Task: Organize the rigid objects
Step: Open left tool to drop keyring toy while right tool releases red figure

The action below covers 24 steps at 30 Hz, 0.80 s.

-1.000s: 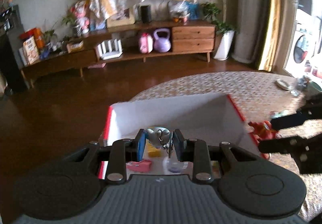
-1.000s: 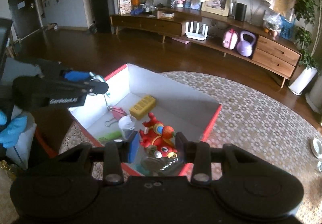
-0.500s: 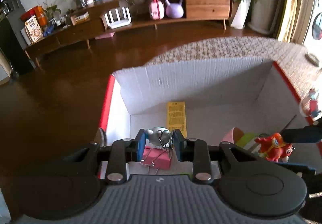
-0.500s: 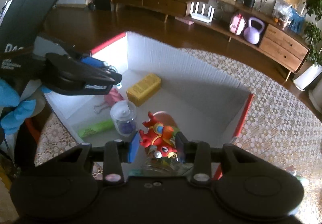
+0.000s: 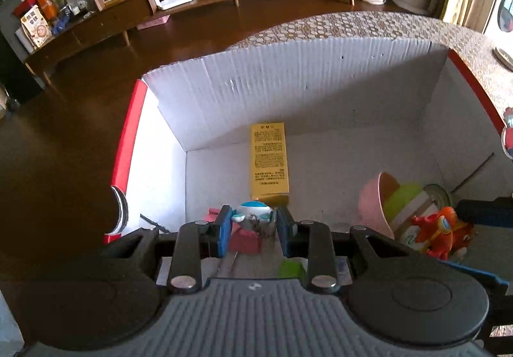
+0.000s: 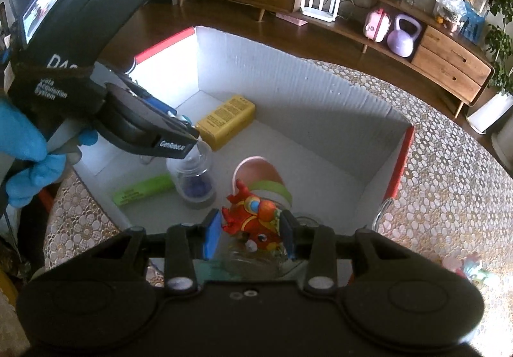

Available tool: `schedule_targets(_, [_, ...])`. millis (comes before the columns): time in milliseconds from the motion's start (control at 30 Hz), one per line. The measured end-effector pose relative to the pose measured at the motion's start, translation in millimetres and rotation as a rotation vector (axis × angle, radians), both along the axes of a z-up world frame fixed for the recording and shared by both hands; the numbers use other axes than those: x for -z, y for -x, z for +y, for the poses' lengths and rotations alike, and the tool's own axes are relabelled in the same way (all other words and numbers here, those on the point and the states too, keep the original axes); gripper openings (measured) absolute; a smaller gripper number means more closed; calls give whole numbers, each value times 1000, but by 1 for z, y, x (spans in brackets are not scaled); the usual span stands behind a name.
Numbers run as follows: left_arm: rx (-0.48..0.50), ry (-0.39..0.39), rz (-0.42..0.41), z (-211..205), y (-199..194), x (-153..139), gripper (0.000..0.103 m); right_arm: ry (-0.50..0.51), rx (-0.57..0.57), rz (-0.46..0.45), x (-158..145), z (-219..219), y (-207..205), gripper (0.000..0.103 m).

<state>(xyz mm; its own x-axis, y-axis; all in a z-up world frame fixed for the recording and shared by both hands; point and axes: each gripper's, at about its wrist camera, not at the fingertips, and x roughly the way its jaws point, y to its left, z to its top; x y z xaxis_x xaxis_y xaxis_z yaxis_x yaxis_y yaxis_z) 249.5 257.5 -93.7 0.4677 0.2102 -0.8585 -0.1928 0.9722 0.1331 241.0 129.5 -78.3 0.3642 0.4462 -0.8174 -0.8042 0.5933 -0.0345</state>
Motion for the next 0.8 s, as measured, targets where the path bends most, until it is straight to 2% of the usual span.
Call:
schedule_targets(167, [11,-15,10,-2,-2,-2,30,-7,13,9,0,0,-1,39])
schedule_targets(333, [-2,12,10,1,-1,-3,30,-21,31,19,-2,-4,-3,39])
schedule_targets(700, [3,20,-28,-8,11,-13,30,-86,34,37,-14,-19,3,40])
schedule_targets(800, [10,14,-43,-12,17,-17,41,-112,29,38,-21,-24,7,40])
